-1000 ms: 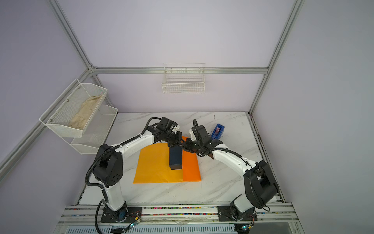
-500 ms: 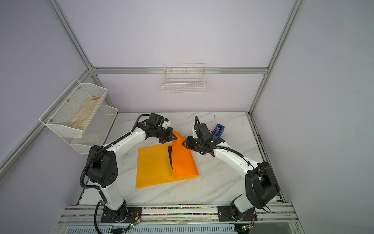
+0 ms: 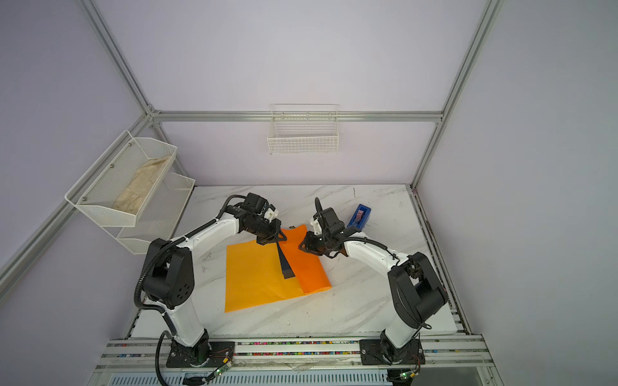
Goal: Wrap the gift box in paper
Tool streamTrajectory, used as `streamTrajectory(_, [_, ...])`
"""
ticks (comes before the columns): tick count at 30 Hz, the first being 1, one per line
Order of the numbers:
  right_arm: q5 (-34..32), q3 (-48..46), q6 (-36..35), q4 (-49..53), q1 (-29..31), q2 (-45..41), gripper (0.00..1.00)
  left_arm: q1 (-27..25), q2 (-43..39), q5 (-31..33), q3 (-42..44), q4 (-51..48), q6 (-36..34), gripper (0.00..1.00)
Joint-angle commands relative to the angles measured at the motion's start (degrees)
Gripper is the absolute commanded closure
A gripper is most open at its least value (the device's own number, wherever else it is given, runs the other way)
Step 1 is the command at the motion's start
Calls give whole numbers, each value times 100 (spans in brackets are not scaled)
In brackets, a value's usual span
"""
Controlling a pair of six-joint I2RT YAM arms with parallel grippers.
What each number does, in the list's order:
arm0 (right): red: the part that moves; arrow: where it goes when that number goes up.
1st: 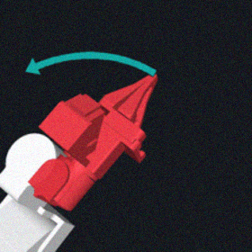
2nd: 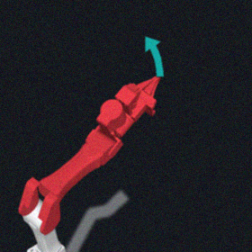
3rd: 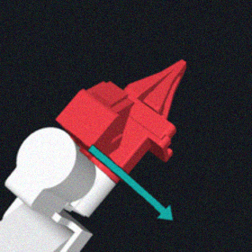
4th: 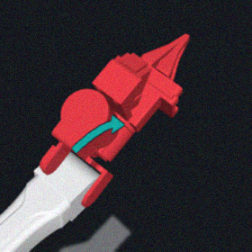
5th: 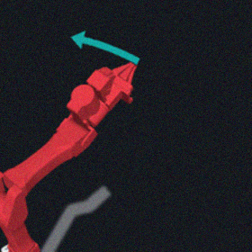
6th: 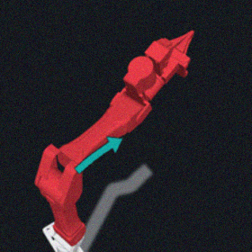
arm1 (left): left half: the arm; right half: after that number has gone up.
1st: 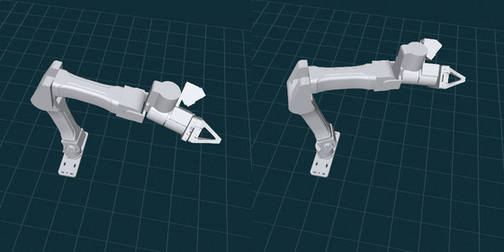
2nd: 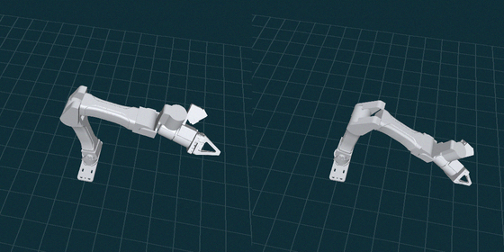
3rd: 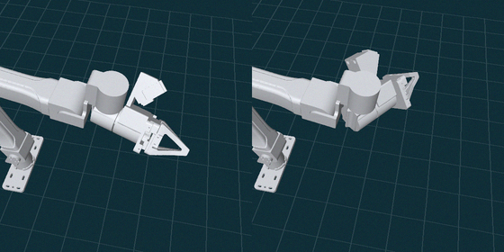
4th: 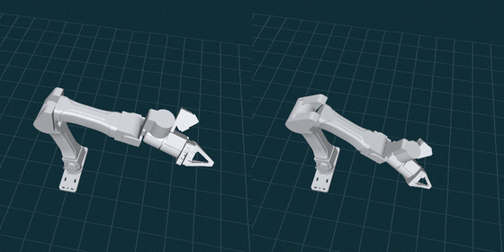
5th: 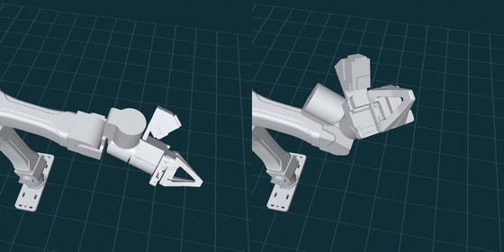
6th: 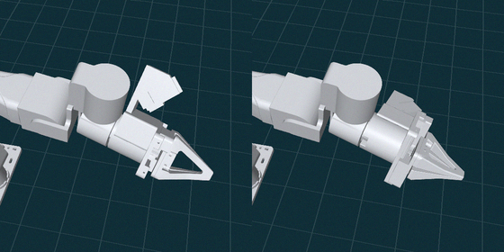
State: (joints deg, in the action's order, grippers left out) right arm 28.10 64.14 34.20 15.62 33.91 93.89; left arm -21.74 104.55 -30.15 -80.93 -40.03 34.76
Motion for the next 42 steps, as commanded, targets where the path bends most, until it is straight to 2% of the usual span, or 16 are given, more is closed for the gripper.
streamTrajectory(1, [161,18,-91,-85,6,-24,71,115,-119,193,164,-130,-303,100])
streamTrajectory(11, [524,56,-34,-427,127,250,70,262,-27,393,23,-487,-858,100])
streamTrajectory(18, [380,68,-49,-341,212,571,74,358,29,683,11,-629,-945,97])
streamTrajectory(20, [307,30,-46,-305,230,600,75,376,-20,750,6,-653,-920,93])
streamTrajectory(23, [275,-37,-19,-334,246,631,76,381,-243,878,15,-660,-796,78])
streamTrajectory(25, [278,-74,17,-373,269,642,76,381,-497,974,142,-637,-645,62])
streamTrajectory(29, [277,-76,35,-401,309,662,76,381,-1070,853,766,-280,-191,55])
streamTrajectory(36, [281,-76,35,-393,318,679,76,381,-2022,11,2568,1277,908,44])
streamTrajectory(42, [289,-26,9,-332,327,690,76,304,-2522,-553,3678,2724,1594,44])
